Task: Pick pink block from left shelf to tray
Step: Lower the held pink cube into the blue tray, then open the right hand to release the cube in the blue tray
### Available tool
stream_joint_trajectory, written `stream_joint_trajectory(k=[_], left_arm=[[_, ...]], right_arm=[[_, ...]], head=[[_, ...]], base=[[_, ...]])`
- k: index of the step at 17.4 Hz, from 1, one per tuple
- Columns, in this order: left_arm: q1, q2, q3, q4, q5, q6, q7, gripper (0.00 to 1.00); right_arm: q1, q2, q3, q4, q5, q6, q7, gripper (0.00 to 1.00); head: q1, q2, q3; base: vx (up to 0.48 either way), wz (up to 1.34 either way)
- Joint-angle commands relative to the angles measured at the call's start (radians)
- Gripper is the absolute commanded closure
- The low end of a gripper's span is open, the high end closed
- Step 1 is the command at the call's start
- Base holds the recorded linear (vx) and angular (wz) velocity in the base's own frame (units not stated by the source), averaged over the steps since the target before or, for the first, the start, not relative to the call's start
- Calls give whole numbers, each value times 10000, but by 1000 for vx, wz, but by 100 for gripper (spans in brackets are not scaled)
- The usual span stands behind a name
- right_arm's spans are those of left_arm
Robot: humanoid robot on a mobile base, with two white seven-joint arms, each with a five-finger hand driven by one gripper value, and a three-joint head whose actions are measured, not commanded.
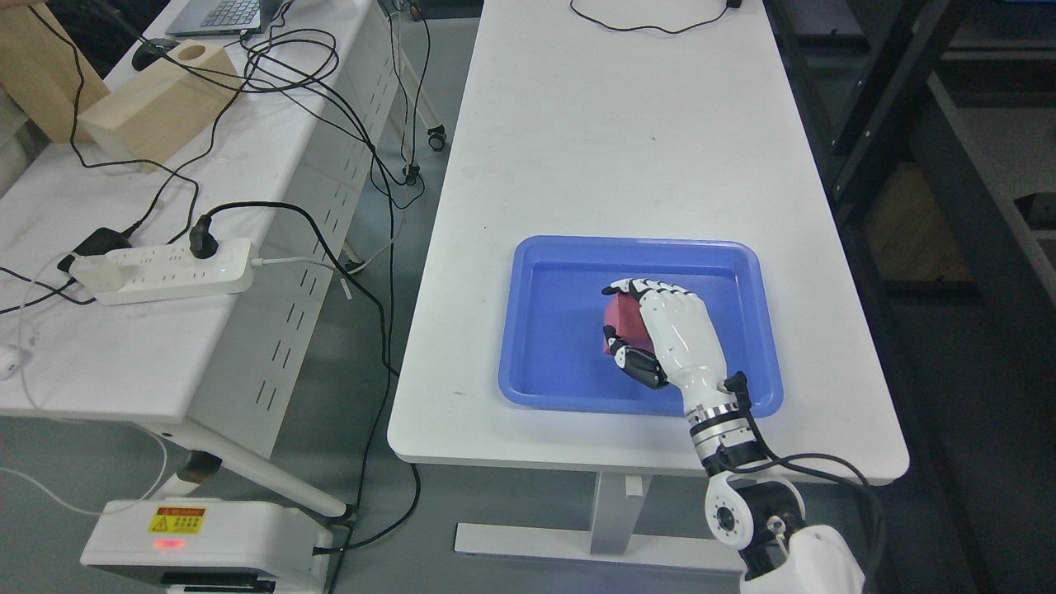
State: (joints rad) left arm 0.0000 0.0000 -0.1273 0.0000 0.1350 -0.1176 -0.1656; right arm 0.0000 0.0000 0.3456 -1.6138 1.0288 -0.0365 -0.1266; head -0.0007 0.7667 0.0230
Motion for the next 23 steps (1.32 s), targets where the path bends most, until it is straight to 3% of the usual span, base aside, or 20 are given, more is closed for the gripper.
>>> stream_joint_trajectory(k=[1,7,12,16,19,23], left_arm=[[199,175,0,-175,0,-5,-1,0],[199,175,0,-175,0,-5,-1,0],[199,175,0,-175,0,-5,-1,0],[199,175,0,-175,0,-5,-1,0],[199,175,0,-175,0,-5,-1,0],[199,175,0,-175,0,-5,-1,0]], right_arm=[[-16,-174,103,92,-454,89,9,42],[198,-174,-111,-107,-1142,-48,39,24],[337,-174,-1275,-153,-5186,-632,543,1],[337,-174,-1675,-138,-6878,-601,990,1],[352,-174,-2088,-138,-9498,-662,1112,1],[490,-174,-2734,-122,-11204,-647,1098,1]], head=[[0,0,0],[0,0,0],[0,1,0],[0,1,0],[0,1,0],[0,0,0]], base=[[57,-2],[45,0],[13,0],[-33,0],[-78,0],[-114,0]])
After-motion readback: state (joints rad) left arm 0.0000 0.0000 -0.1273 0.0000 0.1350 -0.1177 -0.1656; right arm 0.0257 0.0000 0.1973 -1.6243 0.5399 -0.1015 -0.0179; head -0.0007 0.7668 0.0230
